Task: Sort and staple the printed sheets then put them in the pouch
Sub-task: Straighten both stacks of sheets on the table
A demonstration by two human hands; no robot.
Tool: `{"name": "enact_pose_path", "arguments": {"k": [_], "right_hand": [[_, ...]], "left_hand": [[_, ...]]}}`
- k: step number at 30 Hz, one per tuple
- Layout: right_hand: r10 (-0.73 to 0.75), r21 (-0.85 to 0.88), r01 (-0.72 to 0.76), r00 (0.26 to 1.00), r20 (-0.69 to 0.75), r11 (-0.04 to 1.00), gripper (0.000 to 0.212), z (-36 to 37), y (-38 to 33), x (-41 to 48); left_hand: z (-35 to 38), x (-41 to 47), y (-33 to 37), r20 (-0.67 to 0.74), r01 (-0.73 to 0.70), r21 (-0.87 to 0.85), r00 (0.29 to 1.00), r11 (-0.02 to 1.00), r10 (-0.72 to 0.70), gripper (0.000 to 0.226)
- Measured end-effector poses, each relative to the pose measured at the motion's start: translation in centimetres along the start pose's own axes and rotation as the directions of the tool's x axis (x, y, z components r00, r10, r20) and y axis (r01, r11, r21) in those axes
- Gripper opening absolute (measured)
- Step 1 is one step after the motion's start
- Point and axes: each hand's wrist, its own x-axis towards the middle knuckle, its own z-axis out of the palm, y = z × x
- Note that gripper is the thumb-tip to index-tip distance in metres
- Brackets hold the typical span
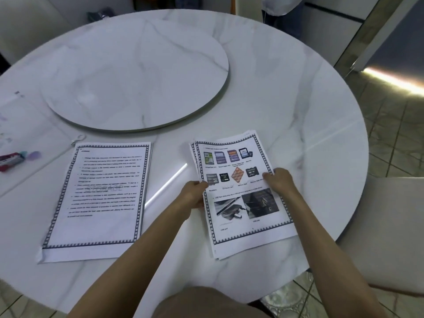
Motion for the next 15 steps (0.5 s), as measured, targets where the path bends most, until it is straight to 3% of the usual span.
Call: {"name": "enact_pose_path", "arguments": {"k": [3,6,9,15], "right_hand": [[-0.011,-0.085,0.005,0.997,-0.071,0.996,0.047,2.1,-0.8,-2.3],[-0.05,-0.029,0.045,0.981,-0.187,0.999,0.057,3.7,-1.2,-4.3],[-0.026,0.024,0.032,0.978,-0.206,0.999,0.071,4.5,-1.5,-4.7],[0.065,-0.066,-0.079,0.979,-0.192,0.995,0.077,4.1,-1.7,-4.3]], "left_hand": [[-1.0,-0.3,-1.0,-0.031,0.013,0.034,0.999,0.999,-0.012,0.032],[-1.7,-0.9,-1.6,-0.025,0.003,0.052,1.0,0.999,-0.002,0.045],[-2.3,-1.3,-1.8,-0.009,-0.013,0.061,1.0,0.998,0.013,0.046],[-3.4,-1.8,-1.9,0.052,-0.061,0.046,0.997,0.997,0.058,0.041]]}}
